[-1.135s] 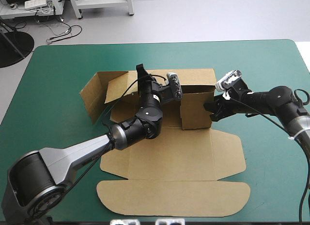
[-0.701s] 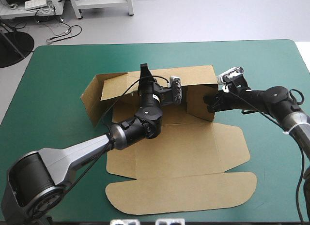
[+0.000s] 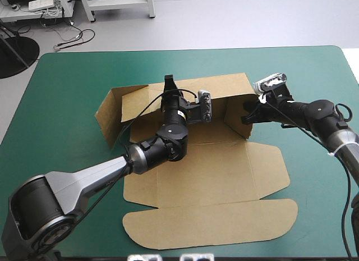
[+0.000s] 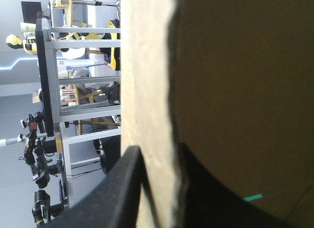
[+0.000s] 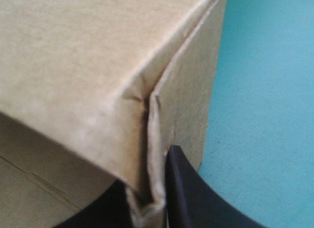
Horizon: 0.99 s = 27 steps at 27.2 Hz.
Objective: Fold the box
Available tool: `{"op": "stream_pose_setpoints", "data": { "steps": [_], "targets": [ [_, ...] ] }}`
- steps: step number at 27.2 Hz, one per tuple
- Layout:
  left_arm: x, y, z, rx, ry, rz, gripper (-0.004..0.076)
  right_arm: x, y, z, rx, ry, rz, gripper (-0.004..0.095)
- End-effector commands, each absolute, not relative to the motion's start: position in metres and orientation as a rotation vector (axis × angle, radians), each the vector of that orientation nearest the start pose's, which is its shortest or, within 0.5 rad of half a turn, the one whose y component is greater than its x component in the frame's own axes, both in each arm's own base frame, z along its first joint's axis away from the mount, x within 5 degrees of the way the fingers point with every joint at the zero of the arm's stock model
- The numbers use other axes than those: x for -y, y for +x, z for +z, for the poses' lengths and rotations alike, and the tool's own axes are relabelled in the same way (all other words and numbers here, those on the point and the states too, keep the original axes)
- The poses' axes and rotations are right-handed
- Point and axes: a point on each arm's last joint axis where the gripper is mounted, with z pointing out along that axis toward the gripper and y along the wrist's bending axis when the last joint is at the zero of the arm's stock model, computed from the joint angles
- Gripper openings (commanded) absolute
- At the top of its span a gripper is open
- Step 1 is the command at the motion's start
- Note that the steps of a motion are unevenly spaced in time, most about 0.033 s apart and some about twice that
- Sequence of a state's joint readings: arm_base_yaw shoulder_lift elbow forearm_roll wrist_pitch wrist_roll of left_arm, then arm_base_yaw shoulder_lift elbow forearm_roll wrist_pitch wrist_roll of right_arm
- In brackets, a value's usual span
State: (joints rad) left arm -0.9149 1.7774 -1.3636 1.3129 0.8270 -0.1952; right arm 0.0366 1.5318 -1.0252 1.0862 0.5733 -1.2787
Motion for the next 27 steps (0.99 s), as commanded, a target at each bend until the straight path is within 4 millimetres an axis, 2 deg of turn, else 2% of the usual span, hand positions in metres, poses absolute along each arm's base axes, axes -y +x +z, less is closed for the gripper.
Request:
{"op": "stream_pose_setpoints", "data": {
  "steps": [1,2,5,8,13,21,23,24,26,27],
  "targets": [
    [0.273,0.286,0.311,-1.529,1.368,0.827,0.0395,-0.061,0.318,0.291,-2.084,-0.606,0.517,0.0],
    [0.274,0.286,0.311,-1.558,1.319,0.791,0.0421,-0.061,0.318,0.291,-2.086,-0.602,0.519,0.0],
    [0.28,0.277,0.313,-1.546,1.309,0.821,0.0419,-0.061,0.319,0.291,-2.086,-0.599,0.518,0.0],
    [0.291,0.26,0.319,-1.511,1.31,0.78,0.0419,-0.061,0.319,0.291,-2.088,-0.599,0.518,0.0],
    [0.301,0.226,0.346,-1.427,1.222,0.744,0.0419,-0.061,0.318,0.291,-2.09,-0.597,0.521,0.0],
    [0.295,0.176,0.393,-1.313,1.121,0.707,0.0417,-0.061,0.318,0.291,-2.094,-0.587,0.526,0.0],
    [0.288,0.17,0.407,-1.286,1.071,0.679,0.0361,-0.061,0.318,0.291,-2.095,-0.585,0.528,0.0],
    [0.282,0.168,0.416,-1.269,1.03,0.671,0.0292,-0.061,0.318,0.291,-2.096,-0.582,0.529,0.0],
    [0.268,0.169,0.432,-1.245,0.958,0.67,0.011,-0.061,0.318,0.291,-2.102,-0.565,0.539,0.0],
    [0.259,0.172,0.44,-1.242,0.927,0.669,-0.0008,-0.061,0.318,0.292,-2.105,-0.554,0.544,0.0]
  ]
}}
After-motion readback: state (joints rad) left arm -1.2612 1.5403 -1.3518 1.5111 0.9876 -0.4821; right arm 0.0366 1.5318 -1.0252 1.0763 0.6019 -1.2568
